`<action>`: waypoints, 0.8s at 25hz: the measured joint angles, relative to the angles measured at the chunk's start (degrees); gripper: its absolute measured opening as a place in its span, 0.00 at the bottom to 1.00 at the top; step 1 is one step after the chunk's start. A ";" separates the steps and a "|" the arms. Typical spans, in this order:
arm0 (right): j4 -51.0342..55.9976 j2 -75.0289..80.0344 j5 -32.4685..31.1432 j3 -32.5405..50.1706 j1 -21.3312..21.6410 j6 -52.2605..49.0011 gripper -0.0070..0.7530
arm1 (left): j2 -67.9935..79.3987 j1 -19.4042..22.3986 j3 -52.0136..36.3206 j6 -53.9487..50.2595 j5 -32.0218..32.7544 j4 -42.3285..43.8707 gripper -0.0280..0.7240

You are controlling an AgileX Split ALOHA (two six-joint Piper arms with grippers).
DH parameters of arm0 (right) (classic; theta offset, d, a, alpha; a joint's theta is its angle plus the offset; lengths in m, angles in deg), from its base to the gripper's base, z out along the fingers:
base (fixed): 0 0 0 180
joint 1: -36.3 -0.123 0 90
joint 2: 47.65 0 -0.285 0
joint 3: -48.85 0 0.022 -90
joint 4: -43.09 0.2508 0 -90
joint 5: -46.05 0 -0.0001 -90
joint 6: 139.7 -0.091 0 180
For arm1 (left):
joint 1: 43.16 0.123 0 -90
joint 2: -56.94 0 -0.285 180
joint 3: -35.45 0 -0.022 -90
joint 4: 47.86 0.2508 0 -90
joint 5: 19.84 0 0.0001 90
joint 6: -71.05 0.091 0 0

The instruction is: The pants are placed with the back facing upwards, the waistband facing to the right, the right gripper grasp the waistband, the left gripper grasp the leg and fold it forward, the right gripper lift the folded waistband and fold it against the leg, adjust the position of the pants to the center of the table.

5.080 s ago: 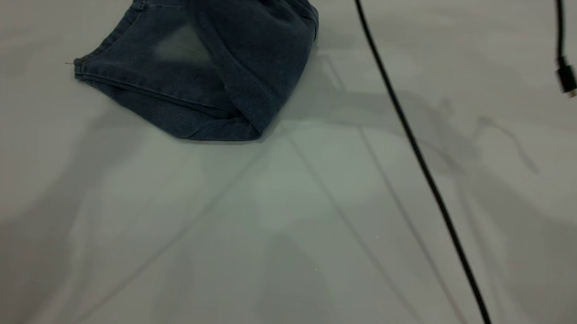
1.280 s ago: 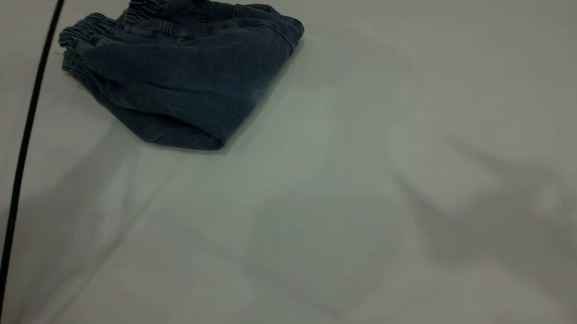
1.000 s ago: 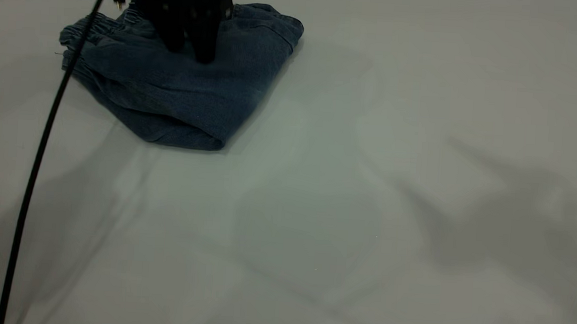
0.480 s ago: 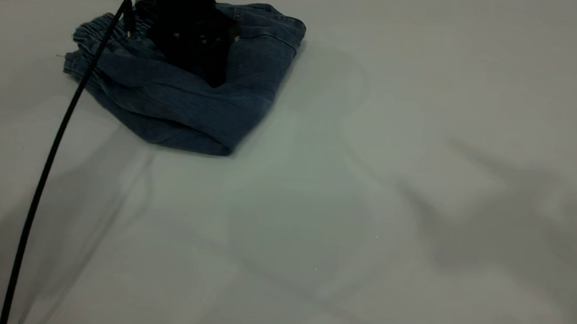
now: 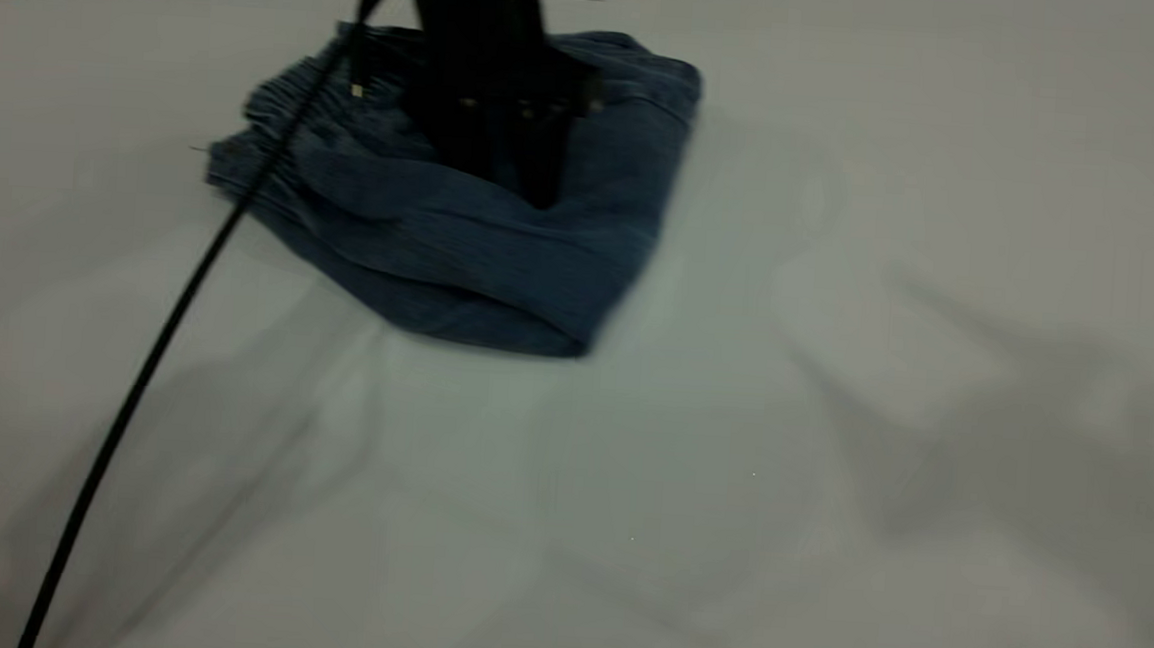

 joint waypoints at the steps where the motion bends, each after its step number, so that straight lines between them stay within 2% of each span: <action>1: 0.00 0.00 0.06 0.00 0.00 0.00 0.77 | 0.02 -0.96 0.37 -0.56 0.00 -0.11 0.65; 8: 0.06 0.00 0.66 0.00 0.00 0.00 0.77 | 0.14 -5.95 1.71 -4.39 -0.38 -0.19 0.65; 20: 0.18 0.00 1.14 0.00 0.00 0.00 0.77 | -0.09 -6.43 1.79 -18.94 -0.32 0.30 0.65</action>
